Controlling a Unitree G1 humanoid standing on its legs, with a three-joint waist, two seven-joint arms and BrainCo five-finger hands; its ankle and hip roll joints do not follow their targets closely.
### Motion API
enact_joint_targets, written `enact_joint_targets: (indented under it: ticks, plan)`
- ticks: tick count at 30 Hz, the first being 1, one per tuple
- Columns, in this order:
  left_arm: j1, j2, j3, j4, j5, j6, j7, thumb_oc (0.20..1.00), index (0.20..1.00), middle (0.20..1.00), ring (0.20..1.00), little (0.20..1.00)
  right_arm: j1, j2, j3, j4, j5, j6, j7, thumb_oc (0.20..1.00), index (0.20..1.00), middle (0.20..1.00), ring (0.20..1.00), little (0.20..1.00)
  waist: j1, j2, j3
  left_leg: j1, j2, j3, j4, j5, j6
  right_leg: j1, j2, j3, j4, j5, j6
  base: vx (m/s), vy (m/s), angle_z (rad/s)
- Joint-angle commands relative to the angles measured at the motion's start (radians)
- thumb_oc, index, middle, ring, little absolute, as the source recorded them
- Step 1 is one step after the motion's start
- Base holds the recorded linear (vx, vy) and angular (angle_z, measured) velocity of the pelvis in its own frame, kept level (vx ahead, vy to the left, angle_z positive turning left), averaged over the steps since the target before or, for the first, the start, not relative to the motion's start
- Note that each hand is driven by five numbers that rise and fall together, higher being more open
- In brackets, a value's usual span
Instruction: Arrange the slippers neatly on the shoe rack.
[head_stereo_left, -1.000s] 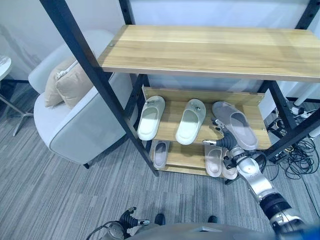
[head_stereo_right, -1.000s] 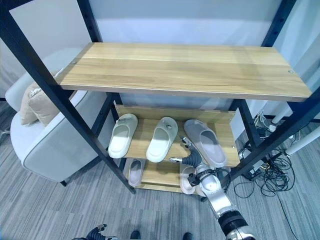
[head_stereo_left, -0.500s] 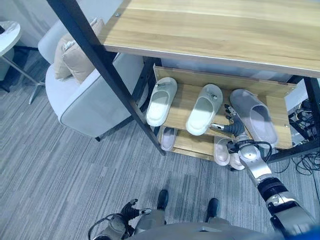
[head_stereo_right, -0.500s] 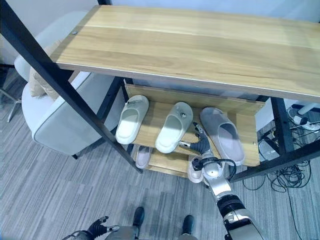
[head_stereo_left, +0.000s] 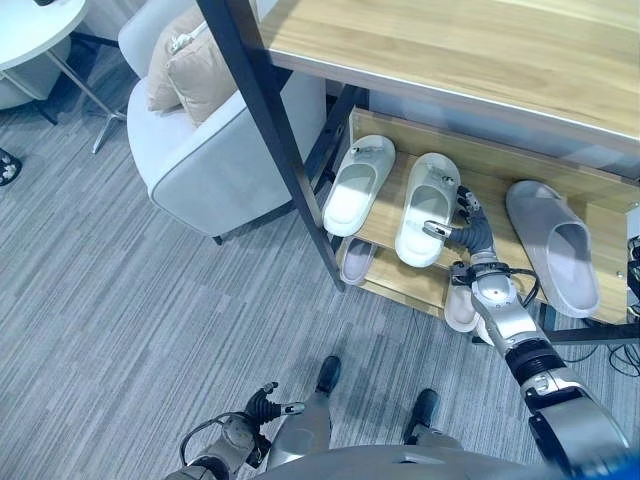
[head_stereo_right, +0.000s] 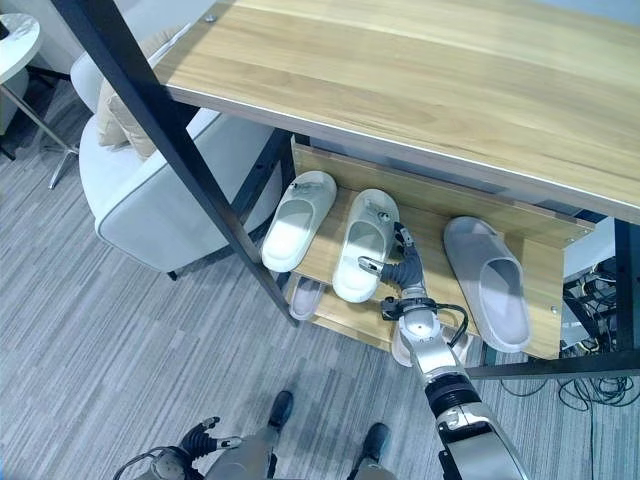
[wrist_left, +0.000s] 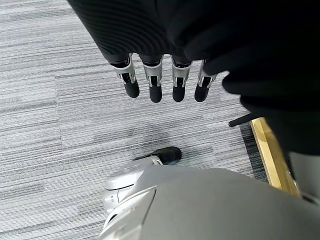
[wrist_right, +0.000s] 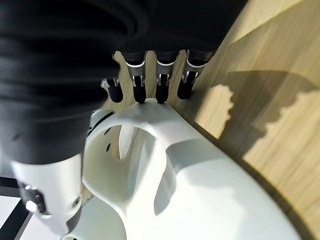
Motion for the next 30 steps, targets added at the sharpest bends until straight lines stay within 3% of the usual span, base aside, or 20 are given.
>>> enact_joint_targets:
  ticks: [1, 17, 30]
  plan:
    - [-0.026, -0.071, -0.079, 0.068, -0.019, -0.003, 0.020, 1.000, 1.000, 1.000, 1.000, 1.000, -0.030, 0.024, 0.024, 0.006, -0.004, -0.022, -0.030, 1.000, 1.000, 1.000, 1.000, 1.000, 0.040, -0.001, -0.008, 0.001, -0.037, 0.066, 0.007, -0.059, 0.017, 0.051, -0.053, 0.018, 0.007, -0.016, 0.075, 0.01, 0.023, 0.08]
    - [-0.036, -0.089, -0.114, 0.064, -0.024, 0.003, 0.072, 1.000, 1.000, 1.000, 1.000, 1.000, -0.081, 0.072, -0.051, 0.036, 0.092, -0.045, -0.150, 1.000, 1.000, 1.000, 1.000, 1.000, 0.055, 0.014, -0.016, -0.008, -0.047, 0.040, 0.007, -0.061, 0.014, 0.060, -0.060, -0.014, 0.007, -0.027, 0.074, 0.00, 0.004, 0.06]
    - [0.007, -0.088, -0.071, 0.054, -0.023, 0.015, 0.066, 1.000, 1.000, 1.000, 1.000, 1.000, 0.149, 0.082, -0.036, -0.120, 0.012, -0.019, -0.107, 1.000, 1.000, 1.000, 1.000, 1.000, -0.002, 0.009, -0.055, 0.064, -0.034, 0.076, 0.007, -0.082, 0.015, 0.109, -0.057, 0.006, 0.007, -0.042, 0.071, 0.00, -0.005, 0.01]
